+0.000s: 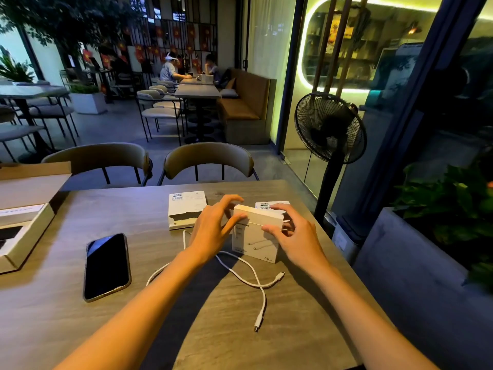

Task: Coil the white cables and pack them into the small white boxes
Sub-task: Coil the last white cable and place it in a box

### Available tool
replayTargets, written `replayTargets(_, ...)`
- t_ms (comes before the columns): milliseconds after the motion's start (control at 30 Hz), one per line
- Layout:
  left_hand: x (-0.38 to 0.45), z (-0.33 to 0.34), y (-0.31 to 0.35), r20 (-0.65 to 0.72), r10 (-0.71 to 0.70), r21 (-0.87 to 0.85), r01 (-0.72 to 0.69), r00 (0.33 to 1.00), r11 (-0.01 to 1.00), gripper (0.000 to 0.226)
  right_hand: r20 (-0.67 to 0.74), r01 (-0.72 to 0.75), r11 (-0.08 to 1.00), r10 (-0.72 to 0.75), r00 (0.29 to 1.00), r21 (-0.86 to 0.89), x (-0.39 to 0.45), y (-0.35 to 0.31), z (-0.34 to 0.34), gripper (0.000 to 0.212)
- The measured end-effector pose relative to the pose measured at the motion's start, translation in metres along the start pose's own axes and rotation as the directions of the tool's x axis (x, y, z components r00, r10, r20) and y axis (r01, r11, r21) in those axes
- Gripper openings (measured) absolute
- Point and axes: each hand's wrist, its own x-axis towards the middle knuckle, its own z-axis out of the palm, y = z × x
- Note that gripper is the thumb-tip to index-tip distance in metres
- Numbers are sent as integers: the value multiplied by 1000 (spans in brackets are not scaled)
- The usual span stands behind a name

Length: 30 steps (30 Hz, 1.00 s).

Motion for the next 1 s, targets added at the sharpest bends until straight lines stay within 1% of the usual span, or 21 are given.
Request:
replayTargets(67, -4, 0, -3, 11, 17, -11, -16, 1000, 1000, 45, -30, 12, 998, -14, 999, -65, -1, 3, 5, 37)
replayTargets(133, -6, -1, -4, 21, 27, -25, -26, 999, 999, 52, -24, 26, 990, -30, 999, -137, -2, 5, 6, 33)
replayTargets(233, -4, -6, -5, 38, 39, -35, -38, 999, 999, 46, 73, 53, 968, -36, 997, -245, 3, -2, -4, 39)
replayTargets(267, -4, -8, -4, 33, 43, -43, -41, 999, 998, 43, 107, 85, 953, -56, 993, -289, 6, -8, -9, 41)
replayTargets(300, -5, -9, -3, 12, 42, -65, -41, 999, 997, 42, 108, 134, 938, -105, 989, -319, 8, -13, -14, 42)
replayTargets(333, -5, -11, -1, -26, 34, -107, -37, 999, 994, 43, 62, 186, 923, -176, 982, -336, 11, -19, -18, 42)
replayTargets(400, -6, -12, 4, -105, -10, -222, -13, 994, 975, 48, -112, 266, 908, -315, 942, -323, 16, -30, -25, 45)
replayTargets(433, -6, -12, 7, -124, -39, -255, 6, 991, 967, 48, -177, 287, 909, -349, 920, -302, 19, -33, -28, 49)
replayTargets(500, -7, -12, 7, -106, -107, -209, 83, 989, 974, 47, -206, 291, 911, -357, 911, -291, 27, -33, -33, 57)
replayTargets(533, -7, -13, 5, -50, -131, -137, 123, 990, 983, 45, -189, 281, 905, -351, 917, -320, 32, -29, -34, 56)
replayTargets(567, -8, -13, 0, 54, -141, -63, 144, 989, 988, 42, -163, 266, 894, -341, 926, -361, 36, -22, -34, 50)
replayTargets(600, -10, -13, -4, 204, -142, -18, 149, 968, 989, 39, -129, 247, 881, -322, 938, -402, 40, -15, -32, 44)
replayTargets(633, -12, -13, -7, 375, -150, 0, 162, 915, 987, 39, -88, 233, 866, -300, 950, -443, 42, -6, -30, 37)
replayTargets(667, -16, -12, -10, 526, -164, 19, 181, 835, 983, 41, -40, 225, 844, -279, 959, -486, 43, 2, -28, 30)
replayTargets(700, -20, -11, -12, 631, -180, 62, 183, 755, 981, 43, 3, 223, 819, -260, 965, -528, 43, 9, -26, 25)
replayTargets(733, -24, -10, -13, 686, -192, 125, 147, 701, 981, 45, 40, 228, 788, -251, 967, -572, 42, 14, -26, 21)
replayTargets(767, -27, -9, -15, 704, -191, 189, 78, 684, 979, 46, 74, 235, 761, -239, 968, -606, 42, 18, -25, 20)
replayTargets(833, -29, -8, -17, 694, -160, 267, -44, 702, 963, 38, 129, 224, 718, -185, 974, -659, 41, 25, -26, 26)
replayTargets(900, -29, -10, -16, 686, -155, 283, -64, 711, 957, 26, 149, 205, 705, -141, 979, -679, 39, 29, -26, 35)
replayTargets(967, -27, -13, -15, 681, -146, 282, -73, 717, 957, 21, 151, 187, 689, -113, 982, -701, 37, 27, -27, 41)
replayTargets(1000, -27, -13, -14, 671, -129, 264, -72, 730, 962, 21, 156, 166, 679, -78, 985, -715, 35, 25, -28, 39)
